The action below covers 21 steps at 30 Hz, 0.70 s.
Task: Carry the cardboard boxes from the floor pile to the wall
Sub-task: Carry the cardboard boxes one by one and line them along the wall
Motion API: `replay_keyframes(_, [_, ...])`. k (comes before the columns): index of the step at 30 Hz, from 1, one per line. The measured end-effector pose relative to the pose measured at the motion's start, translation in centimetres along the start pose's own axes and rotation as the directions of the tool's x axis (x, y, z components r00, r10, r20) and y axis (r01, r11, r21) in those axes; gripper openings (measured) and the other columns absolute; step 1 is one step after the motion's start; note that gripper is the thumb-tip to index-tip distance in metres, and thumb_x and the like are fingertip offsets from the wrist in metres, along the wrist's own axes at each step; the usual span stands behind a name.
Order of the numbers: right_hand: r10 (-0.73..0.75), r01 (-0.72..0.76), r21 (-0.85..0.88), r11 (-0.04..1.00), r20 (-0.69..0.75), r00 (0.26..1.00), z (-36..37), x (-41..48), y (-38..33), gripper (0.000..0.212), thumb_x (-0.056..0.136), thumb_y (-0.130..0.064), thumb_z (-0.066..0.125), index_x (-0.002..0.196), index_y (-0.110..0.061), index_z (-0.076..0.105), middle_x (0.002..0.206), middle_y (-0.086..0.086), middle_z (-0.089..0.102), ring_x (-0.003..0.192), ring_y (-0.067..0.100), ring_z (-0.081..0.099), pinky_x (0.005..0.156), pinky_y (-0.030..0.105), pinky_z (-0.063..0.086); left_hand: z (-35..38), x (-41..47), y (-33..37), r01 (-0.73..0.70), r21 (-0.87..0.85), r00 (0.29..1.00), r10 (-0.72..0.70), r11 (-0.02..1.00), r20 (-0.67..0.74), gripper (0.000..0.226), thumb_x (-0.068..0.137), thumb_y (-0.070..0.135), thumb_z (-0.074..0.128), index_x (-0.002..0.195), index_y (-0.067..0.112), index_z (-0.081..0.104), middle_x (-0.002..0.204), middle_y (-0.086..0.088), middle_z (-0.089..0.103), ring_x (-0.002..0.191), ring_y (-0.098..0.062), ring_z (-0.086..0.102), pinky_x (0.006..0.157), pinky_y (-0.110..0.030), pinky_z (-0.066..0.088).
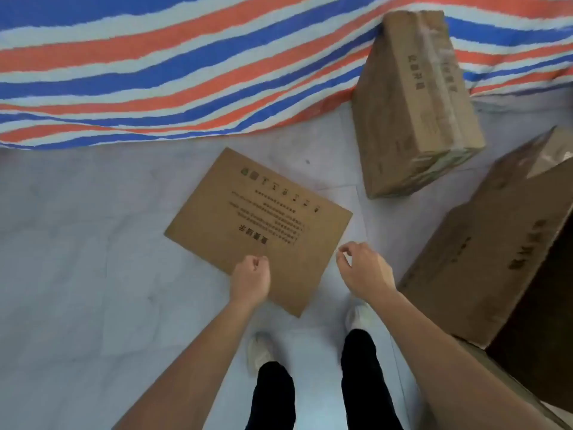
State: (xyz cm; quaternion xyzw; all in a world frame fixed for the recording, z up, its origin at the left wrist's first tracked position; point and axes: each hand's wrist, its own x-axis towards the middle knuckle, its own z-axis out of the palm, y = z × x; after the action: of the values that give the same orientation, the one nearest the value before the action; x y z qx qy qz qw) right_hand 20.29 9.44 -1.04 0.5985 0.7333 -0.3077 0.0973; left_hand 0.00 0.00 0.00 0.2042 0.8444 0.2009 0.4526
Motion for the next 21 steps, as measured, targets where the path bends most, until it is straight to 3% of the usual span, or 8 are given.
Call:
replay_keyframes(5, [0.040,-0.034,-0.042,0.999,0.140,0.989,8.1,11.0,5.1,0.037,0.105,-0.037,0.041,0.131,-0.016,0.055,0.131,0.008,0.054,0.111,0.030,0.059,0.086,0.040,0.047,8.9,10.6,-4.9,0.240,-0.134,0.966,-0.250,0.962,-0.067,0.032,0.101,0.032,0.042,0.115,0.007,0.056,0.112,-0.012,0.059,0.101,-0.030,0.056,0.089,-0.040,0.045])
replay_keyframes(8, [0.079,-0.077,-0.014,0.997,0.168,0.983,12.8,16.6,8.2,0.045,0.104,-0.037,0.044,0.140,-0.011,0.047,0.140,0.013,0.045,0.119,0.034,0.055,0.095,0.043,0.045,14.6,16.1,-8.4,0.402,-0.190,0.904,-0.421,0.896,-0.072,0.053,0.091,0.035,0.047,0.130,-0.001,0.050,0.128,-0.022,0.057,0.112,-0.039,0.055,0.092,-0.044,0.046])
replay_keyframes(11, [0.091,-0.089,-0.022,0.996,0.119,0.989,16.7,21.6,10.7,0.059,0.101,-0.042,0.050,0.148,-0.008,0.038,0.148,0.018,0.037,0.128,0.040,0.047,0.102,0.047,0.042,19.2,19.1,-11.3,0.522,-0.247,0.818,-0.561,0.816,-0.125,0.072,0.092,0.038,0.050,0.149,0.000,0.024,0.146,-0.023,0.036,0.128,-0.042,0.043,0.106,-0.050,0.039])
replay_keyframes(14, [0.097,-0.097,0.003,0.995,0.010,0.995,18.8,25.6,12.0,0.078,0.097,-0.048,0.054,0.157,-0.011,0.021,0.163,0.019,0.016,0.146,0.040,0.023,0.114,0.050,0.030,22.5,19.9,-14.1,0.613,-0.316,0.719,-0.677,0.724,-0.157,0.086,0.094,0.046,0.052,0.155,0.009,0.005,0.151,-0.021,0.026,0.134,-0.042,0.036,0.111,-0.054,0.032])
replay_keyframes(18, [0.129,-0.130,0.058,0.990,0.020,0.991,19.8,29.8,13.1,0.107,0.089,-0.060,0.062,0.161,-0.017,-0.004,0.168,0.007,-0.013,0.154,0.037,-0.004,0.120,0.053,0.020,25.5,19.5,-17.5,0.666,-0.442,0.642,-0.763,0.601,-0.073,0.089,0.095,0.060,0.048,0.155,0.006,0.011,0.155,-0.017,0.030,0.139,-0.037,0.034,0.113,-0.045,0.030])
replay_keyframes(21, [0.111,-0.107,-0.038,0.994,0.127,0.986,20.5,31.0,14.0,0.126,0.079,-0.067,0.070,0.160,-0.015,-0.011,0.167,0.008,-0.013,0.154,0.035,-0.001,0.123,0.053,0.017,26.7,19.4,-18.8,0.662,-0.529,0.622,-0.783,0.531,-0.008,0.080,0.099,0.060,0.034,0.152,0.002,0.023,0.153,-0.015,0.036,0.138,-0.033,0.037,0.112,-0.040,0.031])
